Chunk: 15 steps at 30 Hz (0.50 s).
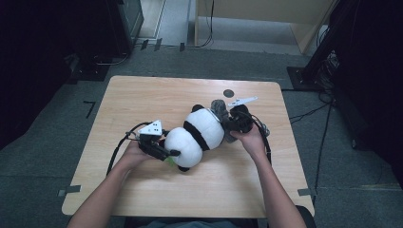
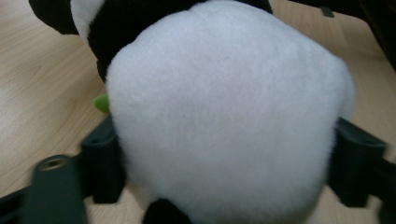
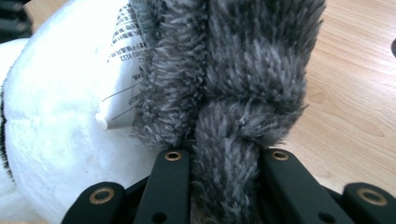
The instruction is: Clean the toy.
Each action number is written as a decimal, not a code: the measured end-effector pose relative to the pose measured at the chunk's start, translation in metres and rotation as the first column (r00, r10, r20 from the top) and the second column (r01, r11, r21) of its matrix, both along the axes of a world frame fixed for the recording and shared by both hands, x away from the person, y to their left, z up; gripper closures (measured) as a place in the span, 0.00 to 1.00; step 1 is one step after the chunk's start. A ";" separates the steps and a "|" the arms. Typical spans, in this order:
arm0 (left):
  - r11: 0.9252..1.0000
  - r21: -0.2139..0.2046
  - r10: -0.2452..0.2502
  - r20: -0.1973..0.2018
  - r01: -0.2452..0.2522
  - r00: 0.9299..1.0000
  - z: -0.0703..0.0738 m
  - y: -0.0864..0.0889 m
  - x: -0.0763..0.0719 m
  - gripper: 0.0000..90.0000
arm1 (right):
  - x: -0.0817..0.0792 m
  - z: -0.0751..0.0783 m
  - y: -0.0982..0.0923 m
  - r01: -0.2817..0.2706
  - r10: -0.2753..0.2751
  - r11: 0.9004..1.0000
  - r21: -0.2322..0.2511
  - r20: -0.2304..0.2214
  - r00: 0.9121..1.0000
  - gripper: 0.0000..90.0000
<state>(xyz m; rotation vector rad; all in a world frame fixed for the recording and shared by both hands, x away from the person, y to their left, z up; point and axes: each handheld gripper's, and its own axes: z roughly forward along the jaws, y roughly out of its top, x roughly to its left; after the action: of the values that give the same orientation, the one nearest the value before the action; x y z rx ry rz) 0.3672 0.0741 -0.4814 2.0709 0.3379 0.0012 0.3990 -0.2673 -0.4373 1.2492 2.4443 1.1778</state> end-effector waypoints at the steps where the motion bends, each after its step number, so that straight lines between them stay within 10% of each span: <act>1: 1.000 -0.004 0.001 -0.018 -0.001 1.000 0.000 0.001 0.000 0.36 | 0.000 0.000 -0.001 0.009 -0.009 1.000 0.001 -0.003 1.000 0.88; 4: 1.000 -0.009 -0.004 -0.093 0.003 0.996 0.000 0.000 0.000 0.45 | 0.001 0.003 -0.004 0.029 -0.029 1.000 0.011 0.002 1.000 0.87; 15: 0.991 -0.090 0.089 -0.094 -0.098 0.992 0.016 0.015 -0.002 0.54 | -0.005 0.023 -0.025 0.114 -0.116 0.993 0.038 0.057 0.992 0.86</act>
<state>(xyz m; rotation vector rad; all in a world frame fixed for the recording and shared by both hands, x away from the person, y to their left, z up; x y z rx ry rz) 0.3650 0.0888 -0.4650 1.9635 0.4809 -0.0504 0.3936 -0.2925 -0.4140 1.3261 2.2863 1.2134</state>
